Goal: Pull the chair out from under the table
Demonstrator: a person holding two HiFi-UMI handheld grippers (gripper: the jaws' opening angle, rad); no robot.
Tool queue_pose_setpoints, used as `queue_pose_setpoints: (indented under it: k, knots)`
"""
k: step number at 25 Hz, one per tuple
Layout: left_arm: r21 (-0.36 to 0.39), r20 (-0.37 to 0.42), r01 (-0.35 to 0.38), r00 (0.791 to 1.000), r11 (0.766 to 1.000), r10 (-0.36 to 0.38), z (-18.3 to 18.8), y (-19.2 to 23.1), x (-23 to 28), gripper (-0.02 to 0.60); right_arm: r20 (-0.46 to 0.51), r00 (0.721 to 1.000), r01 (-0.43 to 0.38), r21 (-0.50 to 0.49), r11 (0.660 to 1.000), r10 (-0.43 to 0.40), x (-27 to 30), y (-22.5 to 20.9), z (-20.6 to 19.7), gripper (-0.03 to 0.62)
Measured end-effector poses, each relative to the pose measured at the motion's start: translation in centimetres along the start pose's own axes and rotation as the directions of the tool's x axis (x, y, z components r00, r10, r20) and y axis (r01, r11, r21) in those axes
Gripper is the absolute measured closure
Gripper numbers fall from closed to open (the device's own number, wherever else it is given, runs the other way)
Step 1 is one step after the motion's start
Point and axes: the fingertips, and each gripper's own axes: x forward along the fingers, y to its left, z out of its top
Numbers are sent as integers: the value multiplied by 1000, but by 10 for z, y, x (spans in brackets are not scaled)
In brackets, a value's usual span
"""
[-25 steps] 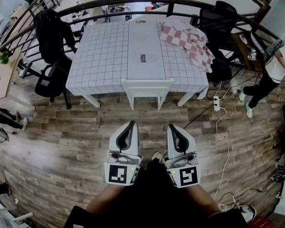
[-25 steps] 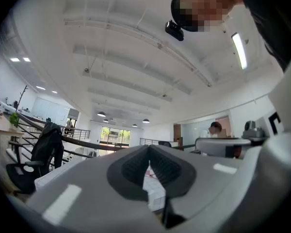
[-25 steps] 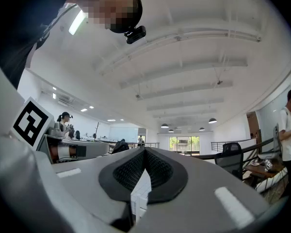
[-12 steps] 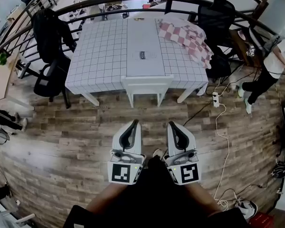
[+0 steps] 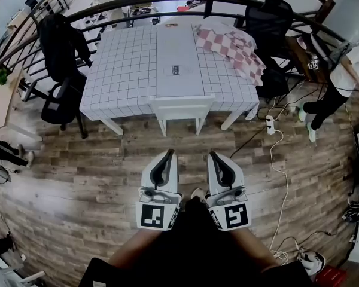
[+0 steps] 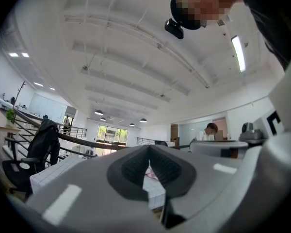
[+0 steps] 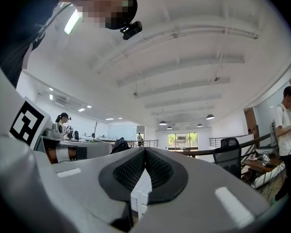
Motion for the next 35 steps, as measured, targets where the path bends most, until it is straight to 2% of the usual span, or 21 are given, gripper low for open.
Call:
queue_pose_setpoints:
  k: [7,13,24,27,29,35]
  knots:
    - [-11,3,-32,999,999,32,16,-7,10,572,4,1000,-9,10,1000,9,-2,-18,15,595]
    - [-6,5,-64,998,998,64,-5,6,19,572,18,1000,-9,-2,1000,9,3,-30,0,595]
    - [43,-1,-130,991,991,131,-12,-18,34,572,17,998,-59,0,998,59,-6,-77,-22,595]
    - [35,-18,-139,990,990,140,-18,-20,36,572,49,997,-69,42,997,67,-10,-84,-21,595]
    - [20,-41,-144,989,989,144,-26,-19,38,572,59,995,-86,36,996,83,-13,-85,-21,595]
    - [51,-44,-117,992,992,120,-29,-24,49,572,21,996,-87,15,996,87,-12,-92,-33,595]
